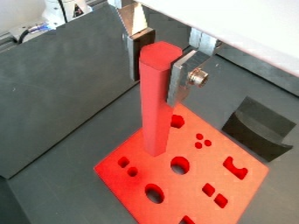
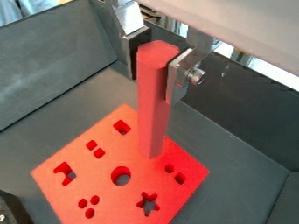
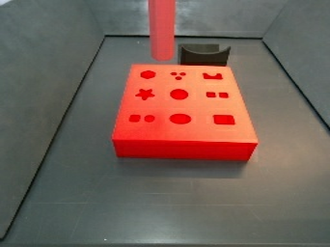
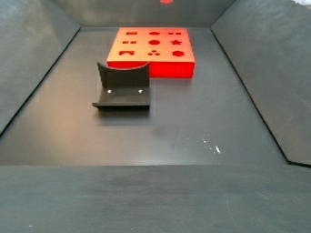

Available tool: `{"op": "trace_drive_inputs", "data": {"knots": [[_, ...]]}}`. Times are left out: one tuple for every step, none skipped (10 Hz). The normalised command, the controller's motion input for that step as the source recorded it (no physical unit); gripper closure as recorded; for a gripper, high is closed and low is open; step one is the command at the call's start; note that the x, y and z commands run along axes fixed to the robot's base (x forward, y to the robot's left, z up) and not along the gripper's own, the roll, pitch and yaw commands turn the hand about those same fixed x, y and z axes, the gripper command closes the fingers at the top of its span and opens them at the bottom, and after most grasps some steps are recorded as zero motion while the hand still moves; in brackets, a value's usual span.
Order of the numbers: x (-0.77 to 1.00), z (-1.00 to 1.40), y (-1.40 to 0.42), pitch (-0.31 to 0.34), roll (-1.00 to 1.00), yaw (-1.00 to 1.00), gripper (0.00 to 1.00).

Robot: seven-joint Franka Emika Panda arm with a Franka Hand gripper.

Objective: Insert the hexagon object.

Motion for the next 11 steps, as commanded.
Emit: {"op": "trace_drive_inputs", "data": {"knots": [[0.31, -0.24, 0.45, 0.000, 0.01, 0.16, 1.00], [0.34, -0.23, 0.59, 0.000, 0.00, 0.16, 1.00], [0.22, -0.16, 0.75, 0.000, 0.00, 0.20, 1.00], [0.14, -0.15, 0.82, 0.000, 0.00, 0.00, 1.00], [0.04, -0.12, 0.86, 0.000, 0.00, 0.00, 1.00], [-0.25, -0.03, 0.81, -0.001, 0.00, -0.17, 1.00], [-0.19, -0.03, 0.67, 0.000, 0.00, -0.20, 1.00], [-0.23, 0.00, 0.32, 0.000, -0.03, 0.05, 1.00], [-0.17, -0.07, 0.13, 0.000, 0.00, 0.34, 1.00], [-0.07, -0.10, 0.05, 0.000, 0.00, 0.51, 1.00], [0.00, -0.14, 0.00, -0.004, 0.00, 0.65, 1.00]]}}
